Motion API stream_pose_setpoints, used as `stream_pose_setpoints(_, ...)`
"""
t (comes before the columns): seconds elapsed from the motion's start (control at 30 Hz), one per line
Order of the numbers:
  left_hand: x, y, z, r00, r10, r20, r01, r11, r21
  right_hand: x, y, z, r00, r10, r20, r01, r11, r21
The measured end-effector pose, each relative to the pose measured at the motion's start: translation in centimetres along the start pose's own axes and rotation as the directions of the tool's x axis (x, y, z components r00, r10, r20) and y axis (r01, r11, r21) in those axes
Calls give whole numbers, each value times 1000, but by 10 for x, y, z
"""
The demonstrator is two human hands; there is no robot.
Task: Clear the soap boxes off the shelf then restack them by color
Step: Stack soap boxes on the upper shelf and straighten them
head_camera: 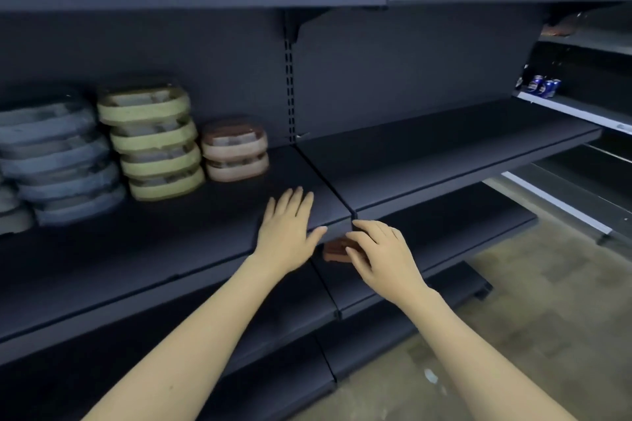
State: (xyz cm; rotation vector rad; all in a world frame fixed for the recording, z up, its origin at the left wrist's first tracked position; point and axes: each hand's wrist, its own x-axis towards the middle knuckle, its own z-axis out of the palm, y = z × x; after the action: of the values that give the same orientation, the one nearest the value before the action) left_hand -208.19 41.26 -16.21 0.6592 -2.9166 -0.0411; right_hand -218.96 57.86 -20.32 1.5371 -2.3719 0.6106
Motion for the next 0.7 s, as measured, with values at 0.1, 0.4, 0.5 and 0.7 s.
stream_pose_setpoints(0.1, -4, 17, 17, 995, -88, 39, 87, 996, 22, -32, 36, 2, 993, 1, 114, 1, 1000, -18)
stream_pose_setpoints(0.4, -19, 35, 45, 971, -230, -63, 238, 954, 183, -59, 98, 44, 925, -33, 379, 47, 999, -27)
stream_pose_setpoints(0.5, -29, 45, 60, 968, -115, -224, 162, 965, 205, -56, 106, 69, 911, -43, 411, 54, 998, -15)
stream_pose_setpoints(0.7, -37, 70, 147, 965, 81, -248, -53, 992, 115, -51, 124, 126, 895, -37, 445, 39, 999, 3)
